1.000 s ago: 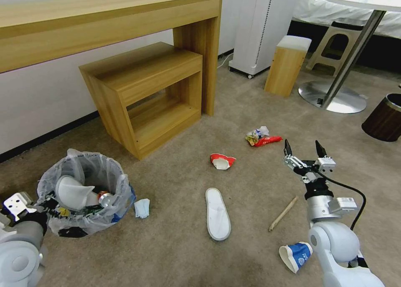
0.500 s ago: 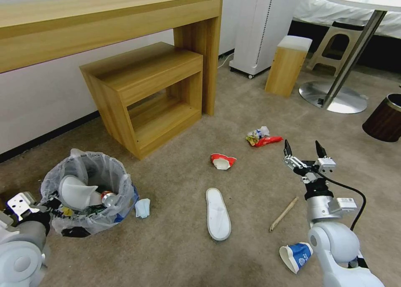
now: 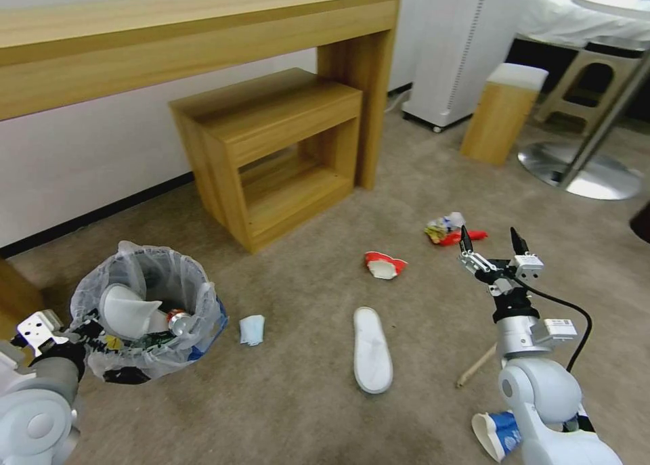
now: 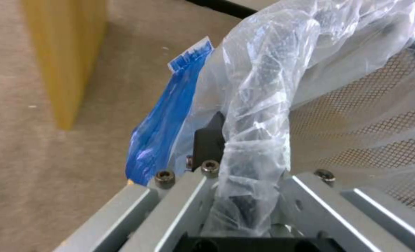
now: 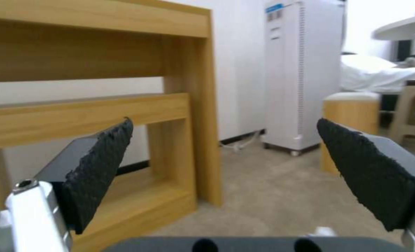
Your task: Pick up the trash bin and place the garbage on the floor into it.
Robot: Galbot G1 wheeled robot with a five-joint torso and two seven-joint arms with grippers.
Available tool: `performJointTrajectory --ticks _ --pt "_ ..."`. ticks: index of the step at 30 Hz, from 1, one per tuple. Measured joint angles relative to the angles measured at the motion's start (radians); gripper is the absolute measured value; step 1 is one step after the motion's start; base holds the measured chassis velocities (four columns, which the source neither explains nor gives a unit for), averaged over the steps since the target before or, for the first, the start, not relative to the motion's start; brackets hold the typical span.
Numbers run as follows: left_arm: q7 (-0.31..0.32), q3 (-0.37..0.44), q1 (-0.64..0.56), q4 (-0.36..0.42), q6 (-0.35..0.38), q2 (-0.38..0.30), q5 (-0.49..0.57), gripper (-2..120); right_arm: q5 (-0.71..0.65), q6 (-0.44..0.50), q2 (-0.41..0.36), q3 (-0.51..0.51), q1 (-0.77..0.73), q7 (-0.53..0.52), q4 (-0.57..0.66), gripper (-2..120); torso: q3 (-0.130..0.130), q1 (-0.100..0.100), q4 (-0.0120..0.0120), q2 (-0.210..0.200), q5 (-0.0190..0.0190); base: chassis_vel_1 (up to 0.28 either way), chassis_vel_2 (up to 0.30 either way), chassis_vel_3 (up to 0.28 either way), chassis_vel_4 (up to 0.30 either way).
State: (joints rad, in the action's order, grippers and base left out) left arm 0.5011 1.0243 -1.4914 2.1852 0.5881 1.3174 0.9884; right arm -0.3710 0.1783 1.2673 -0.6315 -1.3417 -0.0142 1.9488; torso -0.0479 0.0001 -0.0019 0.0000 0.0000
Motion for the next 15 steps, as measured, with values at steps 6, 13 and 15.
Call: performJointTrajectory --ticks 6,13,15 --pt "-0.001 -0.003 0.001 0.000 0.000 -0.001 -0.003 1 -0.005 0.001 0.001 0.001 0.000 0.000 0.000 100 0.000 0.000 0.0000 0.000 0.0000 0.112 0.117 0.115 0.125" --pt "-0.008 -0.006 -0.003 -0.002 -0.006 0.000 -0.025 1 -0.013 0.002 0.002 0.005 0.003 -0.010 0.004 100 0.000 0.000 0.0006 0.000 0.0000 0.104 0.110 0.091 0.103" --pt "-0.010 -0.007 -0.003 -0.001 -0.008 0.000 -0.025 1 -0.012 0.002 0.002 0.005 0.004 -0.010 0.005 100 0.000 0.000 -0.0001 0.000 -0.0001 0.000 0.000 0.000 0.000"
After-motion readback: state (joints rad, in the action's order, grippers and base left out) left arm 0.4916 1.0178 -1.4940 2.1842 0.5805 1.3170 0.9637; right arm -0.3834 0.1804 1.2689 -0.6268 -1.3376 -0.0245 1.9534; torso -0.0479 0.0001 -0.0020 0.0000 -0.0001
